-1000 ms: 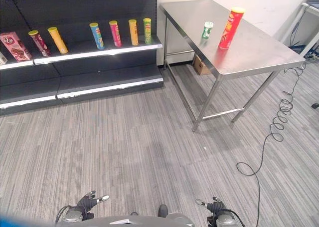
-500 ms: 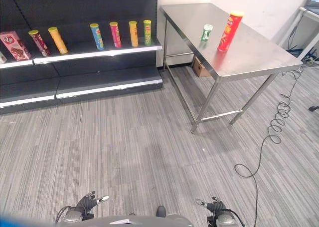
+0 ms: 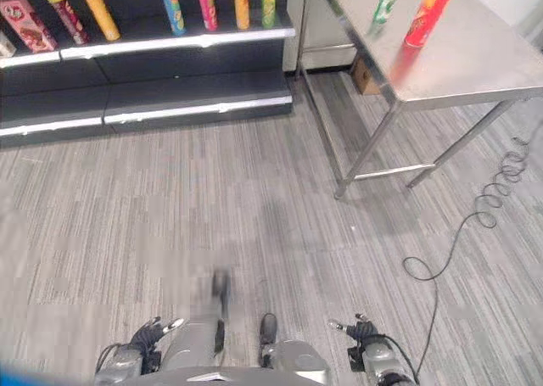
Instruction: Put the goods on the table back onto the shelves and tidy them up.
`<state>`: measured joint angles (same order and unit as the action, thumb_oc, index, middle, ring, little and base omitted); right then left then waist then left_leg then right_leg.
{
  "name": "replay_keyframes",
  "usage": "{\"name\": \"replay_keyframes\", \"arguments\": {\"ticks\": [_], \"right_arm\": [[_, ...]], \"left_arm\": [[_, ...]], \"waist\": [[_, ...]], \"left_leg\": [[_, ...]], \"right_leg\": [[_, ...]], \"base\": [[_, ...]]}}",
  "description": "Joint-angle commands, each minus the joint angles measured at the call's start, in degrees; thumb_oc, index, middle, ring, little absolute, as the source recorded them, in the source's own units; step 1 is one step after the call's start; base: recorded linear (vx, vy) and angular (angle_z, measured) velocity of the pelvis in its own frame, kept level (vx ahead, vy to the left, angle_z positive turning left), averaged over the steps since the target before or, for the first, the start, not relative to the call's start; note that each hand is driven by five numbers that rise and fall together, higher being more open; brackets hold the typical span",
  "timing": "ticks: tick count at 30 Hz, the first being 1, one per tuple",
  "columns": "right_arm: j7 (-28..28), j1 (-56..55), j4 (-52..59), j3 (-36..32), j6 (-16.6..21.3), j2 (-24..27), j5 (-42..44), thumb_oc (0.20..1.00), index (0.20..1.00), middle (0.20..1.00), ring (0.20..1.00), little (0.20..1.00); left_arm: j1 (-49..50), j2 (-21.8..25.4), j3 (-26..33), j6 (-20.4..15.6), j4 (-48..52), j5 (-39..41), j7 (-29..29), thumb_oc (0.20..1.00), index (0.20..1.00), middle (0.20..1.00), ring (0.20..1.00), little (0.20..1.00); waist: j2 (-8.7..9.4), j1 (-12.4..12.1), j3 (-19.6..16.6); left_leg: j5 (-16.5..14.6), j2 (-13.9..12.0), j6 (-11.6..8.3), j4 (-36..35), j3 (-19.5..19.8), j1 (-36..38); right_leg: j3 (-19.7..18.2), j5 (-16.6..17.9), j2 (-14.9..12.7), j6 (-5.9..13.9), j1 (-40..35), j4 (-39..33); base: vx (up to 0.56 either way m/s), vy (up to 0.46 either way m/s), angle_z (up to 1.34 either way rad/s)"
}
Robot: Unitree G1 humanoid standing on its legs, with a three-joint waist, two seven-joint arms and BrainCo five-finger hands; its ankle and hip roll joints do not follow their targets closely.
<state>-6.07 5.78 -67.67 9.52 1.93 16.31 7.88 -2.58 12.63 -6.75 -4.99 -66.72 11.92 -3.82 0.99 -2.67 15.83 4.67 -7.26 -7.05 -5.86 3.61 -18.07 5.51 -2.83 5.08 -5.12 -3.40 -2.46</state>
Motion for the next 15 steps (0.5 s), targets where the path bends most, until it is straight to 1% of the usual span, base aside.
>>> {"name": "replay_keyframes", "arguments": {"ticks": [1,2,3,4,6,7,9,10,12,13,14,15], "right_arm": [[-0.70,-3.53,3.62,-0.20,0.78,1.97,0.32,1.000,1.000,1.000,1.000,1.000],[-0.71,-3.53,3.62,-0.20,0.78,1.97,0.32,1.000,1.000,1.000,1.000,1.000],[-0.30,-2.89,3.84,0.54,0.82,1.49,-0.55,1.000,1.000,1.000,1.000,1.000],[-0.17,-2.82,4.18,0.67,0.63,1.36,-0.86,1.000,1.000,1.000,1.000,1.000],[-0.17,-2.83,4.18,0.67,0.62,1.34,-0.87,1.000,1.000,1.000,1.000,1.000],[-0.21,-2.35,4.46,0.35,0.75,1.12,-0.45,1.000,1.000,1.000,1.000,1.000],[-0.21,-2.35,4.46,0.35,0.75,1.14,-0.45,1.000,1.000,1.000,1.000,1.000],[-0.21,-1.94,5.39,-0.48,0.82,0.97,0.26,1.000,1.000,1.000,1.000,1.000],[-0.21,-1.94,5.40,-0.48,0.81,0.97,0.26,1.000,1.000,1.000,1.000,1.000],[-0.44,-1.87,6.46,-0.61,0.84,1.00,0.35,1.000,1.000,1.000,1.000,1.000],[-0.47,-1.80,6.79,-0.62,0.81,0.85,0.31,1.000,1.000,1.000,1.000,1.000],[-0.47,-2.02,6.60,-0.53,0.75,0.79,0.20,1.000,1.000,1.000,1.000,1.000]], "left_arm": [[2.41,1.78,-0.16,-1.41,0.00,-0.01,-0.54,1.000,1.000,1.000,1.000,1.000],[2.41,1.78,-0.16,-1.41,0.00,-0.01,-0.54,1.000,1.000,1.000,1.000,1.000],[2.08,2.63,0.37,-1.49,0.20,0.20,-0.74,1.000,1.000,1.000,1.000,1.000],[1.95,2.93,0.43,-1.51,0.59,0.27,-0.71,1.000,1.000,1.000,1.000,1.000],[1.96,2.95,0.43,-1.50,0.60,0.27,-0.71,1.000,1.000,1.000,1.000,1.000],[1.35,3.52,0.46,-1.74,1.70,1.15,-0.92,1.000,1.000,1.000,1.000,1.000],[1.34,3.50,0.46,-1.74,1.70,1.15,-0.92,1.000,1.000,1.000,1.000,1.000],[0.40,4.52,0.55,-1.46,2.32,1.23,-0.90,1.000,1.000,1.000,1.000,1.000],[0.40,4.52,0.56,-1.46,2.32,1.23,-0.90,1.000,1.000,1.000,1.000,1.000],[-0.28,5.17,0.28,-1.27,2.12,0.93,-1.32,1.000,1.000,1.000,1.000,1.000],[-0.29,5.26,0.24,-1.15,1.77,0.79,-1.25,1.000,1.000,1.000,1.000,1.000],[-0.21,5.21,0.10,-1.01,1.35,0.44,-1.07,1.000,1.000,1.000,1.000,1.000]], "waist": [[1.59,0.14,-5.22],[1.60,0.13,-5.22],[2.60,-0.12,-6.75],[2.98,-0.23,-7.28],[3.05,-0.28,-7.30],[3.85,-0.07,-8.20],[3.74,-0.11,-8.32],[3.04,0.54,-7.68],[3.08,0.51,-7.67],[1.95,1.65,-5.94],[1.18,1.99,-5.43],[0.36,2.52,-5.01]], "left_leg": [[5.68,3.15,0.75,4.09,-2.11,0.76],[5.68,3.15,0.75,4.09,-2.12,0.76],[3.72,3.85,2.27,6.87,-4.23,1.16],[2.81,4.41,2.97,7.06,-4.92,1.59],[2.78,4.46,2.99,7.07,-5.00,1.60],[0.47,6.92,5.04,6.57,-6.49,3.86],[0.50,6.78,5.02,6.60,-6.48,3.69],[-2.38,8.55,7.45,5.76,-7.39,7.51],[-2.39,8.58,7.46,5.75,-7.43,7.52],[-3.98,9.31,9.08,4.96,-7.55,11.14],[-4.57,8.95,9.47,4.46,-7.65,12.64],[-5.26,8.73,9.73,4.04,-7.63,14.36]], "right_leg": [[-5.61,-12.03,-6.89,9.65,-13.60,0.01],[-5.62,-12.04,-6.90,9.65,-13.60,0.01],[-6.34,-10.46,-10.16,11.89,-11.91,3.31],[-6.35,-8.99,-11.26,12.75,-11.21,4.89],[-6.38,-9.02,-11.33,12.78,-11.20,4.89],[-6.55,-2.15,-13.64,15.07,-8.70,10.82],[-6.61,-2.05,-13.51,15.05,-8.53,10.79],[-5.43,6.61,-14.95,16.17,-2.80,24.19],[-5.48,6.54,-14.99,16.18,-2.73,24.31],[-2.94,11.25,-16.54,15.36,0.84,32.06],[-2.18,11.57,-16.80,15.08,2.92,35.30],[-1.26,10.67,-16.78,14.28,5.01,36.62]], "base": [[0.58,0.315,-1.20],[0.65,0.411,-1.03],[0.49,0.323,-0.55],[0.50,0.324,-0.63],[0.22,0.148,-0.79],[0.29,0.208,-0.51],[0.27,0.227,-0.08],[0.25,0.247,0.09],[0.19,0.216,0.03],[0.22,0.266,0.13],[0.31,0.344,0.22],[0.29,0.208,0.11]]}}
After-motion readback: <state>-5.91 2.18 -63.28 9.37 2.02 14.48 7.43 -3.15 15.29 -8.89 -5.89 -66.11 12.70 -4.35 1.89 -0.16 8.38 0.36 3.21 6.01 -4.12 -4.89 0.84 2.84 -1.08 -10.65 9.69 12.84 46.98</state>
